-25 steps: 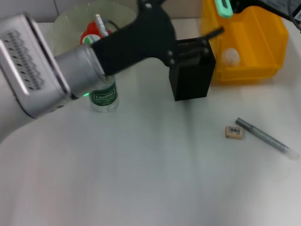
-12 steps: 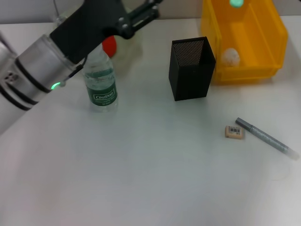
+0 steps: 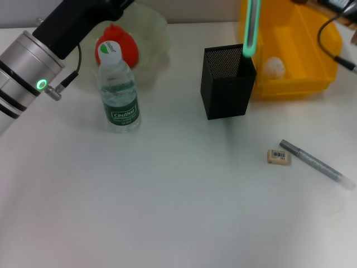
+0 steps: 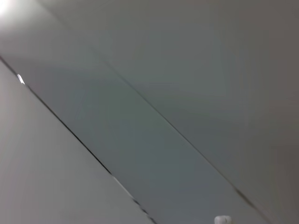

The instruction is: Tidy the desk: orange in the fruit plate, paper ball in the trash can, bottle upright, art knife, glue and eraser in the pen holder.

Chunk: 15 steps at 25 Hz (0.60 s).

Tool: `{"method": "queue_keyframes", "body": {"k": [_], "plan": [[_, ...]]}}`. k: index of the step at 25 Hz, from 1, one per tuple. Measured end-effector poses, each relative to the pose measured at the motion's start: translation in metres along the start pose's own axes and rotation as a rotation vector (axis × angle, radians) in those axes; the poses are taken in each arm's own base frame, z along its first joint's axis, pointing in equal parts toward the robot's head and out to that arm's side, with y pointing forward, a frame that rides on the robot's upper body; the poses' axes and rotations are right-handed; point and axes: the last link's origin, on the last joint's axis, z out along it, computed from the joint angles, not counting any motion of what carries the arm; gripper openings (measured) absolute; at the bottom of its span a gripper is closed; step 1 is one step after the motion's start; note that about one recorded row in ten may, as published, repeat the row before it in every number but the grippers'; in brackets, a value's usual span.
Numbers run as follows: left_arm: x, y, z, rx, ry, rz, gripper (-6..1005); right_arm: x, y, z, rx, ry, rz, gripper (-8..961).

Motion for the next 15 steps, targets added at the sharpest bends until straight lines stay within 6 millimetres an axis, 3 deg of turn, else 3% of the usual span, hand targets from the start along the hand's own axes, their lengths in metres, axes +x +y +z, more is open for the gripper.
{"method": "queue_keyframes", "body": {"k": [8, 15], "plan": [[0.000, -0.008, 0.000, 0.043, -0.010, -0.027, 811, 0.014, -0.013, 0.008, 0.099, 0.049, -0.155, 186], [-0.001, -0.008, 0.000, 0.055, -0.008, -0.016, 811, 0.002, -0.017, 0.011, 0.147, 0.048, -0.252, 192]]}}
